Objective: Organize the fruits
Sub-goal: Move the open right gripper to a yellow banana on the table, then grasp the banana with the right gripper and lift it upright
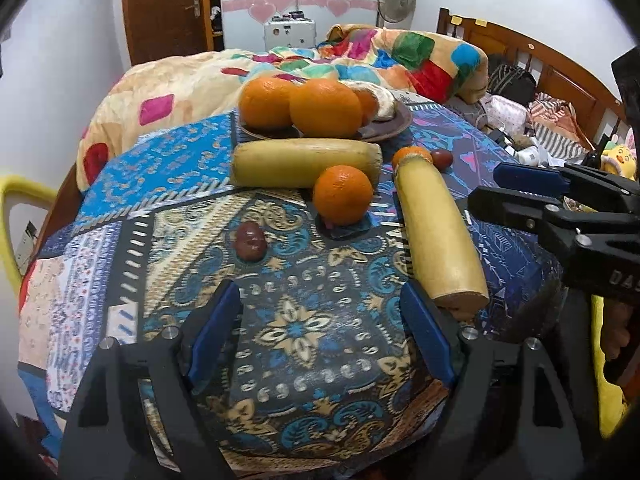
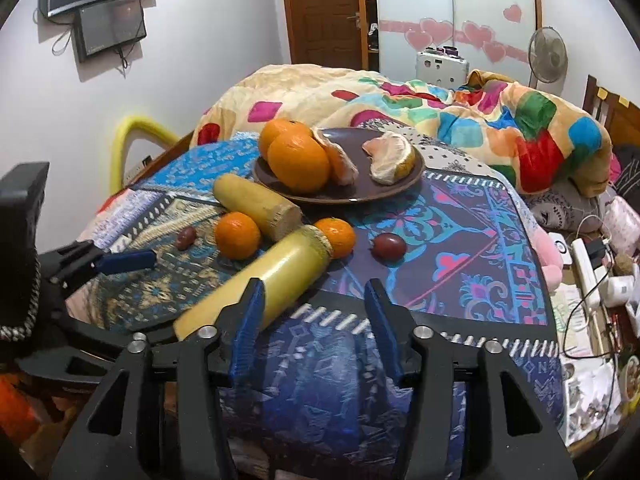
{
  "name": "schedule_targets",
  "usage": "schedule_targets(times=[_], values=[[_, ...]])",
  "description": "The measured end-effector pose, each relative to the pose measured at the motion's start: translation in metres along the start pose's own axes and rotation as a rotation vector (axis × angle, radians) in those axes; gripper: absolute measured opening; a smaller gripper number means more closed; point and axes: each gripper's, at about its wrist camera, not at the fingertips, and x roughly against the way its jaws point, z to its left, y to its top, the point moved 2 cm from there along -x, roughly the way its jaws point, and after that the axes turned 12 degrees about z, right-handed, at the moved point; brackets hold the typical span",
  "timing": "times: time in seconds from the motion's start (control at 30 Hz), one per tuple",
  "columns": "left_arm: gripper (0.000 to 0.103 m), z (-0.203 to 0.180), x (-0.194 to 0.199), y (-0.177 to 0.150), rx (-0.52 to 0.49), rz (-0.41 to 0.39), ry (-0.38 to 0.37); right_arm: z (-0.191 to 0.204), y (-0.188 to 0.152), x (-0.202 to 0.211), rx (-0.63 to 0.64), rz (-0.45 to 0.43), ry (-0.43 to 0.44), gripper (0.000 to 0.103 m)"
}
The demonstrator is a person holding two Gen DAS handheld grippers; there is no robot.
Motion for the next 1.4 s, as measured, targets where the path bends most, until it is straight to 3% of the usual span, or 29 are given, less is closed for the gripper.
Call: schedule_targets(times=[0.07,0.27,0.5,0.7,0.77,0.83,1.0,1.17,1.4], values=[[0.083,0.006,0.005,-0.003,0.009,-0.010,0.022,0.008,0.003,-0.003,-0.011,-0.001,0.017,0.065],[0.083,0.032,0.022,-0.017,0.048,-0.047,0.081,0.031,0.013,-0.028,-0.017,0.046,0.035,0.066],[0.083,0.052,0.032,-0.028,0.084,-0.057,0.097,0.035,0.015,-0.048,-0.019,0.109,0.032,0.071],[0.083,0.050,0.033,-0.027,0.082,-0.071,0.089,0.028,0.009,-0.033,0.037,0.153,0.058,0.053],[0.083,0.047,0.034,-0.025,0.077,-0.077,0.085,0.028,0.004,-0.026,0.077,0.170,0.031,0.041],[0.083,0.043,0.034,-0.024,0.072,-0.082,0.080,0.026,-0.002,-0.021,0.130,0.192,-0.014,0.035],[0.083,0.031,0.032,-0.019,0.046,-0.090,0.070,0.013,-0.007,-0.013,0.130,0.212,-0.030,0.035],[0.083,0.022,0.028,-0.010,0.026,-0.081,0.071,0.014,0.000,-0.018,0.117,0.165,-0.007,0.036],[0.083,0.016,0.021,0.005,0.012,-0.078,0.061,0.008,0.018,-0.039,0.076,0.141,0.082,0.035]])
